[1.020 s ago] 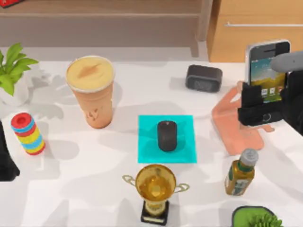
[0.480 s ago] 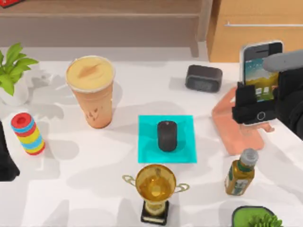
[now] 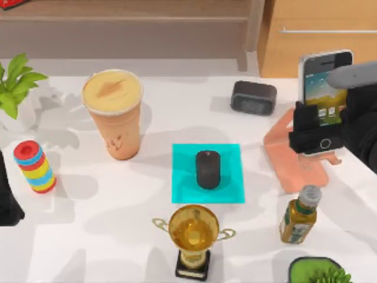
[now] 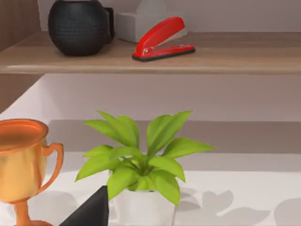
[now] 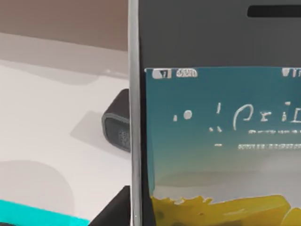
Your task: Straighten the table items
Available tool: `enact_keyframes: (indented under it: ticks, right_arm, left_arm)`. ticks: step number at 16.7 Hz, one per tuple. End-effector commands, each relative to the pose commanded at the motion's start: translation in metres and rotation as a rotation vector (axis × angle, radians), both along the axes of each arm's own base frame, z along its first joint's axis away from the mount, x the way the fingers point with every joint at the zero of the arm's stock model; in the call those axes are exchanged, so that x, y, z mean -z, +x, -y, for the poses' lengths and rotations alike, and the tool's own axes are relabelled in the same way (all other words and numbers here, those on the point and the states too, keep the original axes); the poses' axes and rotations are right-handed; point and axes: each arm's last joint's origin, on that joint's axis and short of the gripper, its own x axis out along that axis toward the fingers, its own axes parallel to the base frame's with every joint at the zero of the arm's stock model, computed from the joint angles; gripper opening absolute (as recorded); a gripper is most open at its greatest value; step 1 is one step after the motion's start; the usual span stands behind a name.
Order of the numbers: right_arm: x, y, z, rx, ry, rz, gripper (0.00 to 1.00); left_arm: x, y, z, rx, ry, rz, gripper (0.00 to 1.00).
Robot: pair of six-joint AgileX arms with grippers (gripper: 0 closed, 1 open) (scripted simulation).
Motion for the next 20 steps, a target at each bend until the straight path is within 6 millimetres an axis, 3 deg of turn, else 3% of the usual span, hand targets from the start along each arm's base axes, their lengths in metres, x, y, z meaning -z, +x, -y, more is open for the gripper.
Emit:
enact_keyframes:
  ticks: [4,5,14,20]
  right_arm:
    - [0.000,0.000,0.000,0.000,0.000,0.000,0.98]
    - [0.000,0.000,0.000,0.000,0.000,0.000,1.00]
    - [0.000,-0.001,0.000,-0.001,0.000,0.000,1.00]
    - [-0.001,-0.029,0.000,-0.001,0.001,0.002,1.00]
  left_arm:
    - [0.000,0.000,0.000,0.000,0.000,0.000,1.00]
    - [0.000,0.000,0.000,0.000,0.000,0.000,1.00]
    - [0.000,0.000,0.000,0.000,0.000,0.000,1.00]
    - [0.000,0.000,0.000,0.000,0.000,0.000,1.00]
